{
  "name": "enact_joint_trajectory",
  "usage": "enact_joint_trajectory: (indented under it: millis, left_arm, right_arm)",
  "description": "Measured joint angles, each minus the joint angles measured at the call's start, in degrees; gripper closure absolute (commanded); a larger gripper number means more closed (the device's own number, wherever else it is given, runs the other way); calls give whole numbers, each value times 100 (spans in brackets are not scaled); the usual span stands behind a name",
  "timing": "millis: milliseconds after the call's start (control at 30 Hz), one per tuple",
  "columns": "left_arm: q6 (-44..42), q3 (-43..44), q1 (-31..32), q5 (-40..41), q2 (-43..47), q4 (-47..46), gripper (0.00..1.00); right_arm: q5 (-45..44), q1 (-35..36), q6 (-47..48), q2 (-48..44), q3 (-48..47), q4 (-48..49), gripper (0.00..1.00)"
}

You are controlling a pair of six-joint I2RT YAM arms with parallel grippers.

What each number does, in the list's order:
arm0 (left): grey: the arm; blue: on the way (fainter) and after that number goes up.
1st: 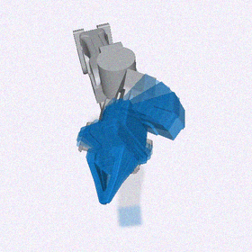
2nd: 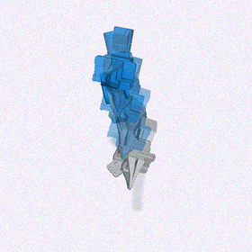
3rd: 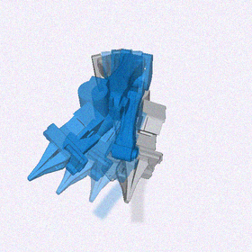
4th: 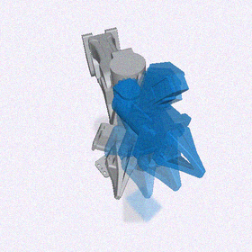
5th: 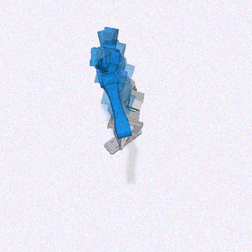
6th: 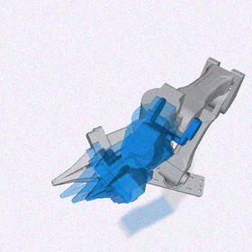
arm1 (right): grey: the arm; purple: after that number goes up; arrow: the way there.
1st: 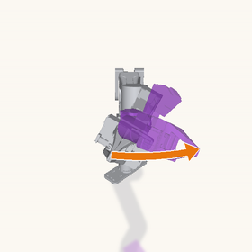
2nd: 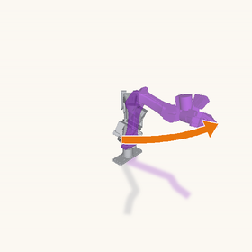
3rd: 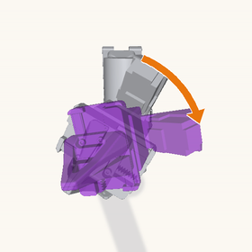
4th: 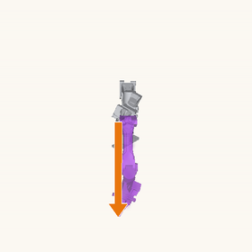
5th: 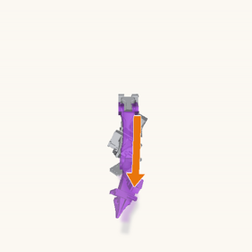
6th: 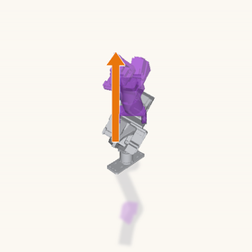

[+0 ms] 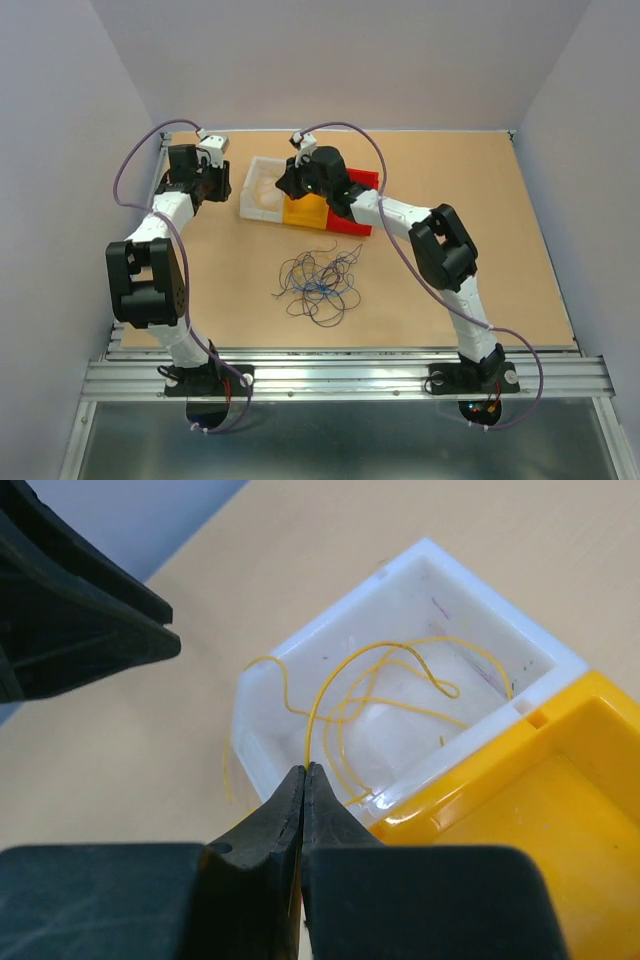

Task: Untangle the cables

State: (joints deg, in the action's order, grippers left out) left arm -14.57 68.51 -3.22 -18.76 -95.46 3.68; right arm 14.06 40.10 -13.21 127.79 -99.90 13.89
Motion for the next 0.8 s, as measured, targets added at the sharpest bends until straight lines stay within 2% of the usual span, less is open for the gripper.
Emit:
enact_joint_trajectory:
  millis: [233,400,633,800]
  left_arm:
    - [81,0,-39,-315,-109,-81,59]
    - [122,0,-50,-374,-125,-118,59]
    - [142,0,-63,-389,-186,-129,59]
    - [133,-52,-63,-463,-199,-120,59]
  right_arm:
    - [-83,0,-157,507,-737,-13,99]
    - [-470,0,-13,960,-1220,-7,99]
    - [-914,0,280,1255,-1305,225,100]
    - [-927,0,533,1384,-1377,267,100]
